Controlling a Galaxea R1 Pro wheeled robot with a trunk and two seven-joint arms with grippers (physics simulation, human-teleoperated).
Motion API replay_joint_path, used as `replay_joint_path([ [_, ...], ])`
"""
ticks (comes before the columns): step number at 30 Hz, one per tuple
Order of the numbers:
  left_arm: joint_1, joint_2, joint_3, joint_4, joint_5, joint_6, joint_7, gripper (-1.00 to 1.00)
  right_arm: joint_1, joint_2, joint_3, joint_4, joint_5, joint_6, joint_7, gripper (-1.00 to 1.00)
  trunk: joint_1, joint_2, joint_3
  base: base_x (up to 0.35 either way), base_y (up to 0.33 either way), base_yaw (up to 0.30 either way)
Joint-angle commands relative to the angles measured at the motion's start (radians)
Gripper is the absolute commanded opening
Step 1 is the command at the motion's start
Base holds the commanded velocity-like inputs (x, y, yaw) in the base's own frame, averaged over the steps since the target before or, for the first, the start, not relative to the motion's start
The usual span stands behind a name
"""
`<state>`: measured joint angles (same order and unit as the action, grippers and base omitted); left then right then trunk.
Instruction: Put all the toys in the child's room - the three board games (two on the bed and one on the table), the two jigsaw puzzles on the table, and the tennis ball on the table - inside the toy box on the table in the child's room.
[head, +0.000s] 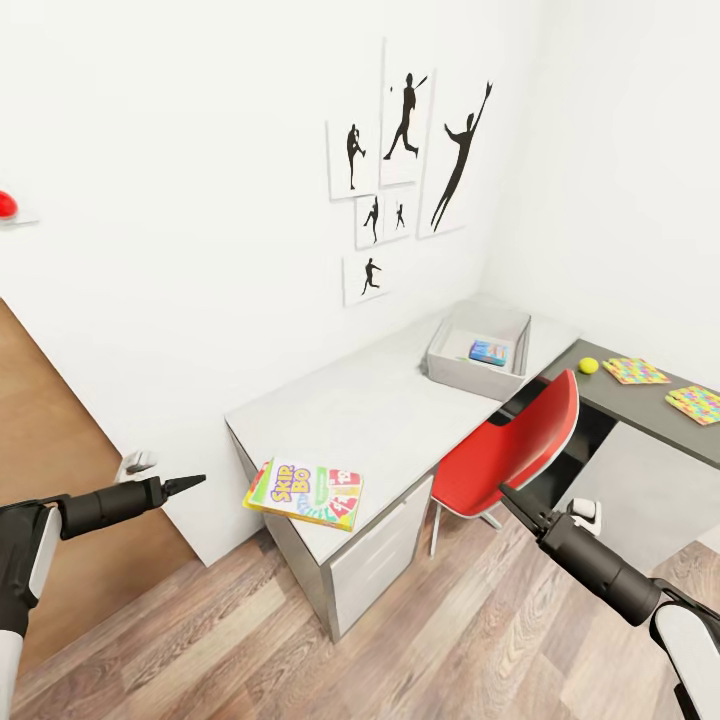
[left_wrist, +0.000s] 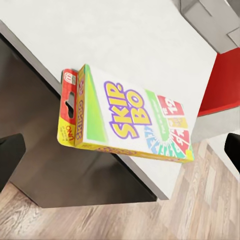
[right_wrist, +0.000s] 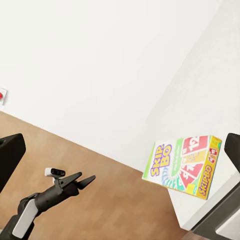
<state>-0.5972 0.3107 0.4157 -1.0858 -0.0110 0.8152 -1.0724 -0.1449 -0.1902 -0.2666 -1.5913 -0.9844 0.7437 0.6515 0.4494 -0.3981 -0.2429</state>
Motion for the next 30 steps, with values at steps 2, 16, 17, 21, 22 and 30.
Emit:
replay_joint_path([
  [2, -0.001, 0.000, 0.001, 0.000, -0.001, 0.011, -0.004, 1.00, -0.001, 0.001, -0.001, 0.000, -0.003, 0.006, 0.001, 1.00, 0.001, -0.002, -0.002, 0.000, 0.000, 0.000],
  [16, -0.001, 0.001, 0.002, 0.000, -0.001, 0.014, -0.005, 1.00, -0.001, 0.001, 0.001, -0.002, -0.003, 0.004, 0.004, 1.00, 0.031, -0.058, -0.027, 0.000, 0.000, 0.000],
  [17, -0.001, 0.001, 0.002, 0.000, -0.001, 0.014, -0.005, 1.00, -0.001, 0.001, 0.001, -0.002, -0.003, 0.004, 0.006, 1.00, 0.035, -0.065, -0.030, 0.000, 0.000, 0.008],
  [21, -0.002, 0.000, 0.002, 0.000, 0.000, 0.016, -0.005, 1.00, -0.001, 0.003, 0.014, -0.002, -0.003, 0.001, 0.062, 1.00, 0.050, -0.093, -0.042, 0.000, 0.000, 0.049],
  [22, -0.001, 0.000, 0.002, 0.000, 0.000, 0.016, -0.005, 1.00, -0.001, 0.004, 0.019, -0.002, -0.003, 0.000, 0.078, 1.00, 0.054, -0.100, -0.045, 0.000, 0.000, 0.031],
  [30, -0.003, 0.002, 0.011, 0.002, 0.001, 0.019, -0.005, 1.00, -0.001, 0.003, 0.053, -0.002, -0.003, -0.079, 0.194, 1.00, 0.085, -0.156, -0.061, 0.000, 0.000, 0.010],
])
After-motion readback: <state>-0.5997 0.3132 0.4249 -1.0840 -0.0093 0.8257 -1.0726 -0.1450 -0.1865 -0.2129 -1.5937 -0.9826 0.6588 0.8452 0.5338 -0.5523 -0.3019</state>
